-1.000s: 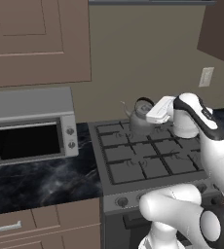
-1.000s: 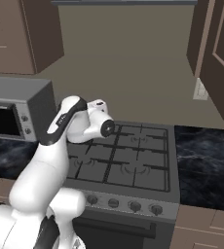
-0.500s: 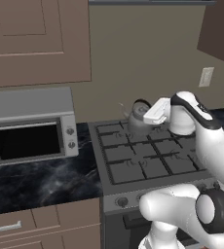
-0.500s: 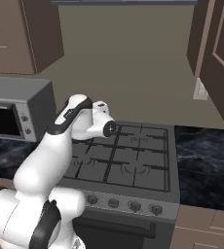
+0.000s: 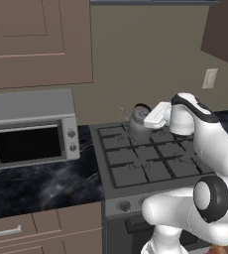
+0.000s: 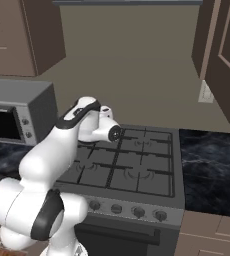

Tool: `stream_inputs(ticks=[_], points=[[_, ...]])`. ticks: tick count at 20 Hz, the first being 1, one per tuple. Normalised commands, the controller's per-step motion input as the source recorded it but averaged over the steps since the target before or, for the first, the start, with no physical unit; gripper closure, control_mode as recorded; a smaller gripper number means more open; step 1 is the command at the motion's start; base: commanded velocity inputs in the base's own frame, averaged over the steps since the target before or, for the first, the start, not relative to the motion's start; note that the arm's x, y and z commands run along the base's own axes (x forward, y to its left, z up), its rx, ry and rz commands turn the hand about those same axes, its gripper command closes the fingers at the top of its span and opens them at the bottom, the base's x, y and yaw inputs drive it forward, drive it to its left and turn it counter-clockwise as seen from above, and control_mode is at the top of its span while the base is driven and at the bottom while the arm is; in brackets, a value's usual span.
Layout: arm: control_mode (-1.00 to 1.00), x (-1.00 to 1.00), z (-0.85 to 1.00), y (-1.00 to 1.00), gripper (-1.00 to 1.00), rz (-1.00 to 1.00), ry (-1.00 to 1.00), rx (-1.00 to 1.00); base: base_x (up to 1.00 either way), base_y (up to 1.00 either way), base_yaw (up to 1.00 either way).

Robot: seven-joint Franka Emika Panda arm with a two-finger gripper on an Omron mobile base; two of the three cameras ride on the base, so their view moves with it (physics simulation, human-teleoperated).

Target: Pick the kettle from the cabinet and place it on a stove burner. Then pick the pot from the counter and place it on another stove burner. Finally, turn both burners on.

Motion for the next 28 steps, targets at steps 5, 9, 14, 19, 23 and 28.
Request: stream_inputs(ticks=[5, 9, 14, 19, 23, 28], points=[[-1.00, 0.22, -0.14, 0.00, 1.00, 0.01, 0.00, 0.00, 0.00, 0.00, 0.00], [-1.00, 0.20, -0.16, 0.00, 1.00, 0.01, 0.00, 0.00, 0.00, 0.00, 0.00], [-1.00, 0.20, -0.16, 0.00, 1.00, 0.01, 0.00, 0.00, 0.00, 0.00, 0.00], [-1.00, 0.19, -0.16, 0.00, 1.00, 0.01, 0.00, 0.00, 0.00, 0.00, 0.00], [-1.00, 0.22, -0.14, 0.00, 1.00, 0.01, 0.00, 0.00, 0.00, 0.00, 0.00], [-1.00, 0.23, -0.12, 0.00, 1.00, 0.01, 0.00, 0.00, 0.00, 0.00, 0.00]])
